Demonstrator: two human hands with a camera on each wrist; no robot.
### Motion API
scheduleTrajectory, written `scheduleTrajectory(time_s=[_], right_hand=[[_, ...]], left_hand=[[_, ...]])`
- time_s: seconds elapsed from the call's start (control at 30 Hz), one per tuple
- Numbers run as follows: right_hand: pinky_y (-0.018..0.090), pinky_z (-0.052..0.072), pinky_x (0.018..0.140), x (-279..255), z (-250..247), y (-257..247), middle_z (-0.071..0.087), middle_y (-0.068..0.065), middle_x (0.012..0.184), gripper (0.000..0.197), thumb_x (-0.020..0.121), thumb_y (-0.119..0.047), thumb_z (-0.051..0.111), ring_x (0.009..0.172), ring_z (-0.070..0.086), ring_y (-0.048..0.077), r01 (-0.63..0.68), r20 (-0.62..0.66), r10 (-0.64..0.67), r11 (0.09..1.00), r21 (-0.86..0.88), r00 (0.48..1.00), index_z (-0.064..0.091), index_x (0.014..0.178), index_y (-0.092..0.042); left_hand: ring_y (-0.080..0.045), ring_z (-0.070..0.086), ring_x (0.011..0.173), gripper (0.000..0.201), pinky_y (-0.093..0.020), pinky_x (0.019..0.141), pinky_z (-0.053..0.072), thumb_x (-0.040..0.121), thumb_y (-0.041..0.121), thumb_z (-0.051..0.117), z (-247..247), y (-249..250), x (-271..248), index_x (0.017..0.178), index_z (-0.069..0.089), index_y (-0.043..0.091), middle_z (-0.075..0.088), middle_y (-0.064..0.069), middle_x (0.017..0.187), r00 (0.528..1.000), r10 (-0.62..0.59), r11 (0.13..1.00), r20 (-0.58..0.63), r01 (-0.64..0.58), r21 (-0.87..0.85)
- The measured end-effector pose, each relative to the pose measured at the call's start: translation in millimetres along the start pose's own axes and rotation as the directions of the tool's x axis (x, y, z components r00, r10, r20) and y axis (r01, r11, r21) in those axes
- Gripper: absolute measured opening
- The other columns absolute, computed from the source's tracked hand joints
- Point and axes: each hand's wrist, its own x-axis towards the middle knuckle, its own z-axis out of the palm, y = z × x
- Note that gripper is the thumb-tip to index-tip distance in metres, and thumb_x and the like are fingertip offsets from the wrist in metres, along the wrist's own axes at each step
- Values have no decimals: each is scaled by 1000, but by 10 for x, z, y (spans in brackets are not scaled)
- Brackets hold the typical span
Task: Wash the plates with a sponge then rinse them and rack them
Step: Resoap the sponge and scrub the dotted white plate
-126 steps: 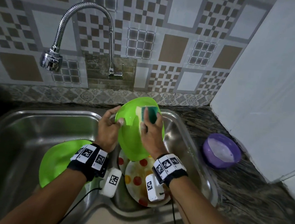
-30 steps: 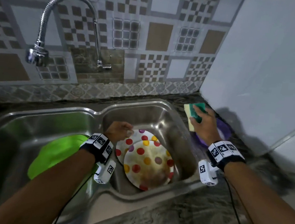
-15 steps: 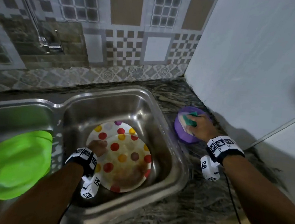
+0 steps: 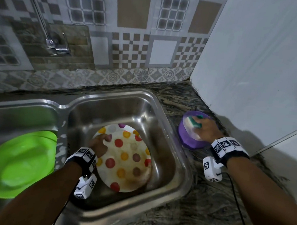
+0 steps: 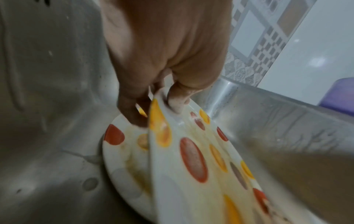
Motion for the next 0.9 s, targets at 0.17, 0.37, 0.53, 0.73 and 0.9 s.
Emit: scheduleTrajectory(time_s=[0.17, 0.37, 0.53, 0.73, 0.9], right_hand=[[28, 43, 78, -79, -149, -17, 66, 25, 108, 44, 81, -17, 57, 95, 63, 33, 73, -189, -56, 994, 83, 980, 60, 124, -8], [21, 40, 79, -146, -129, -26, 64, 23, 113, 43, 84, -10, 60, 97, 62, 34, 107, -231, -85, 991, 86, 969, 56, 127, -7], [42, 46, 92, -104, -144, -79, 62, 27, 112, 46, 85, -15, 60, 101, 57, 38, 103, -268, -69, 988, 115, 961, 53, 130, -8], [40, 37, 104, -70, -150, -582, 47, 22, 129, 49, 88, -29, 59, 119, 44, 34, 184, -355, -107, 964, 191, 929, 50, 134, -14], [40, 37, 107, -100, 234, -1456, 39, 18, 134, 48, 90, -31, 57, 120, 44, 31, 324, -376, -204, 900, 292, 904, 47, 136, -21]], left_hand=[[-17, 54, 112, 40, -20, 96, 43, 84, -11, 50, -190, 352, -183, 109, 65, 17, 55, -1, 125, 970, 219, 973, -109, -225, -44], [-1, 64, 95, 41, -9, 76, 48, 89, -8, 47, -418, 623, -353, 110, 67, 20, 64, -6, 119, 932, 297, 917, -210, -339, -208], [-14, 65, 97, 45, -23, 76, 56, 90, -2, 50, -580, 657, -441, 102, 69, 37, 67, 3, 111, 928, 264, 906, -261, -332, -262], [-8, 68, 89, 43, -19, 70, 57, 90, -3, 51, -745, 671, -528, 98, 70, 35, 70, 6, 103, 912, 240, 869, -334, -355, -346], [2, 67, 89, 50, -15, 74, 55, 88, -5, 53, -826, 781, -644, 90, 68, 42, 71, 24, 93, 870, 251, 791, -424, -436, -429]])
